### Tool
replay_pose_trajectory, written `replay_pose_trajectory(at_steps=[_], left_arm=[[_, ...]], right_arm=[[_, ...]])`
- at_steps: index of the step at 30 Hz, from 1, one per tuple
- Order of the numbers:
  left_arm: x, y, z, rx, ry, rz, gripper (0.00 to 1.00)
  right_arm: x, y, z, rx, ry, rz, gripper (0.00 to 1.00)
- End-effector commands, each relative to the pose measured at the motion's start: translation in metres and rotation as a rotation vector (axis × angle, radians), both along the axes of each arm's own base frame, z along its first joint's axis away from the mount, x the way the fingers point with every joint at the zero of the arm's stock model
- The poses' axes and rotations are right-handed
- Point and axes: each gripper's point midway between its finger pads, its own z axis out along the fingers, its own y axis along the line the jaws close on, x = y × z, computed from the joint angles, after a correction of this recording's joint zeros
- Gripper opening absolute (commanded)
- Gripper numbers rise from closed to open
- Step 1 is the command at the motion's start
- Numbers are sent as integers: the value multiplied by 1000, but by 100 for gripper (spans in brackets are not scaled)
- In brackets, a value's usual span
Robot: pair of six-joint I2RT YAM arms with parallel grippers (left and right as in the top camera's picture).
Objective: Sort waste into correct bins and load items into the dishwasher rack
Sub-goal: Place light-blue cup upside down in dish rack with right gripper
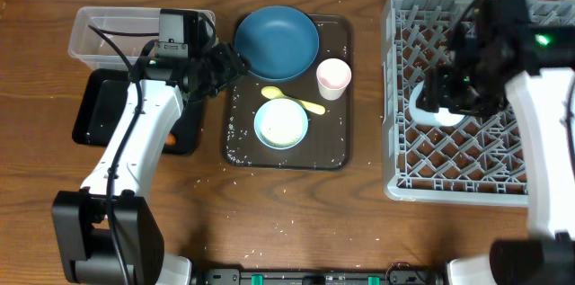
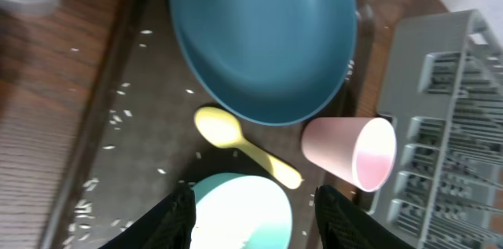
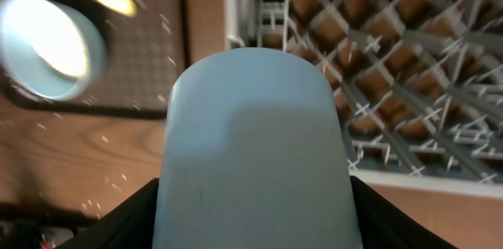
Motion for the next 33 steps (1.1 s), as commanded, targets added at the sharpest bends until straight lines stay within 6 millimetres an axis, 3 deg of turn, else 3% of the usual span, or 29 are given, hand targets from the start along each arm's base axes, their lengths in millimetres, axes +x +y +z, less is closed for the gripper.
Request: replay_pose_trajectory(at_steps=[1,15,19,21,25,29,33], left_arm=[[3,9,4,67,-34,3,52],[2,6,4,71,-33,-7,52],[0,-6,4,73,-40,-40,52],[0,-13,5,84,-54,-57,52],[2,-31,9,110,-105,-117,52],[2,-56,15,135,-168,-189,52],[2,-74,11,225,-206,-198,57]], right_arm=[[1,-3,-20,-33,78,26,55],[-5,-18,-105,-104,325,19,55],[-6,-18,-123,-104,325,15,58],[-6,-18,-128,-104,321,7,65],[0,-17,-126,-98,297,3,84],[18,-18,-107,-77,238,-22,98],[39,-22,-73,-71,150,-36,99]])
